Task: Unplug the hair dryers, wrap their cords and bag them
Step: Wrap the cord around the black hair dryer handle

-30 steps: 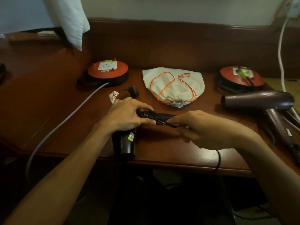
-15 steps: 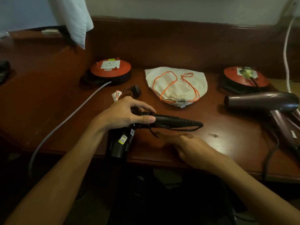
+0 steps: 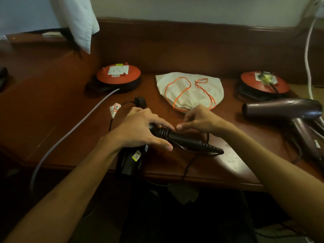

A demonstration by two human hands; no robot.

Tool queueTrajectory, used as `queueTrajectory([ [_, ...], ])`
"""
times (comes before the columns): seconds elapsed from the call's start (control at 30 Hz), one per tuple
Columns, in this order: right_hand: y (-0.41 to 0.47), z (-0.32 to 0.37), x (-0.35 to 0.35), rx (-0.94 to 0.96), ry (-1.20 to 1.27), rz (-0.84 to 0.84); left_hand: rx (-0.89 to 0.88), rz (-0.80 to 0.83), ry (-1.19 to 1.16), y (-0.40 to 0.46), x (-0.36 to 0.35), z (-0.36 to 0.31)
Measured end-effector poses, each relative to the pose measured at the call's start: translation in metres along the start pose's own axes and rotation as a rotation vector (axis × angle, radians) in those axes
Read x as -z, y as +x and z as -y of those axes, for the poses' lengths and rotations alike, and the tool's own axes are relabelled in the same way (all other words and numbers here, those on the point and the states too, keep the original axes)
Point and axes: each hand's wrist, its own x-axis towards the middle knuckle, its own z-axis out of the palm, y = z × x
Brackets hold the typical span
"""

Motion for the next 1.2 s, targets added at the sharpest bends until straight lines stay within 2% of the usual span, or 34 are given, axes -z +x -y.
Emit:
queueTrajectory([
  [0.27, 0.015, 0.008, -0.008, 0.139, -0.179, -0.12, -0.001, 0.033, 0.272, 0.005, -0.002, -0.022],
  [0.5, -0.007, 0.029, -0.003, 0.246, -0.155, -0.191, 0.063, -0.014, 0.211, 0.005, 0.0, -0.02],
  [0.63, -0.019, 0.046, -0.001, 0.349, -0.22, -0.025, 0.042, 0.098, 0.312, 0.007, 0.002, -0.021],
  [0.8, -0.033, 0.05, 0.022, 0.318, -0.222, 0.304, 0.015, 0.121, 0.307, 0.008, 0.003, -0.014],
  [0.87, -0.035, 0.044, 0.032, 0.285, -0.171, 0.322, 0.02, 0.11, 0.274, 0.006, 0.003, -0.01],
  [1.03, -0.035, 0.03, 0.039, 0.248, -0.129, 0.209, 0.05, 0.146, 0.302, 0.008, 0.003, -0.017],
  [1.2, -0.04, 0.038, 0.031, 0.273, -0.081, 0.293, 0.043, 0.127, 0.269, 0.008, 0.002, -0.018],
])
